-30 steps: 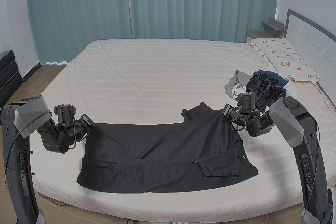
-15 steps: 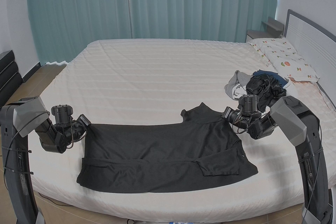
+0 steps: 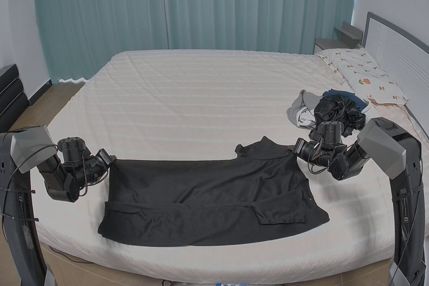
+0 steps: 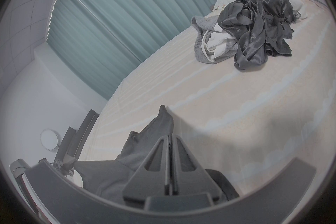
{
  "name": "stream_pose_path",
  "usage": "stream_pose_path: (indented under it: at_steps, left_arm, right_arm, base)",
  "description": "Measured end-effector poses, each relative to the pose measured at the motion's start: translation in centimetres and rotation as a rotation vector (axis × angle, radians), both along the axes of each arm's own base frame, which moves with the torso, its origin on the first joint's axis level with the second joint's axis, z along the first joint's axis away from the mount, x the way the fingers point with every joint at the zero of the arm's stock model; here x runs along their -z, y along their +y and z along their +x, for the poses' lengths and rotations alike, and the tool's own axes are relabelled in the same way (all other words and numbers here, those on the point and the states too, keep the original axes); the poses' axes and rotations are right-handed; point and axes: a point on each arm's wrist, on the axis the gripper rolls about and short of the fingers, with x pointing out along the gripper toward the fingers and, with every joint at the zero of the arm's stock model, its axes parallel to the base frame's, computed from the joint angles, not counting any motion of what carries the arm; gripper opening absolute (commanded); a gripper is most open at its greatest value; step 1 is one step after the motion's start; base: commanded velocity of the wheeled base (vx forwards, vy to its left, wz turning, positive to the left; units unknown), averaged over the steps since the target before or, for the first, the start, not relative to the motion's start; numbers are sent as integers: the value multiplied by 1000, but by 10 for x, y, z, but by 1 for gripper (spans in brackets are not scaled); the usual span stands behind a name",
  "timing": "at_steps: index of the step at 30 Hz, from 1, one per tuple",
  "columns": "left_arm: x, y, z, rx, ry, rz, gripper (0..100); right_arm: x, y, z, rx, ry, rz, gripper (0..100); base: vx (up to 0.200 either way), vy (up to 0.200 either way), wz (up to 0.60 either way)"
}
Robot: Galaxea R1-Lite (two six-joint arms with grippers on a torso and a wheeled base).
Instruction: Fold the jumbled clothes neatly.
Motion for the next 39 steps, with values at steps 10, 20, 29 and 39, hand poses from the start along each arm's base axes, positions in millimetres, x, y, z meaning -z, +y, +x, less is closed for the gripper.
stream_pose_path:
  at_steps: [10,20,29,39]
  left_arm:
    - [-1,13,-10,23,-53,-8,0]
    - [2,18,-8,6,-56,-2,0]
    - [9,23,-11,33,-39,-13,0]
    - [10,25,-26,142,-121,54,0]
  right_arm:
    - [-9,-8,-10,-27,-13,-13,0]
    - [-9,-2,-6,-28,-87,-10,0]
    - [-1,-5,-15,-37,-47,-18,0]
    - [-2,-10,-25,-47,-29,-36,0]
  base:
    - [0,0,0]
    - [0,0,0]
    - [0,0,0]
    - [0,0,0]
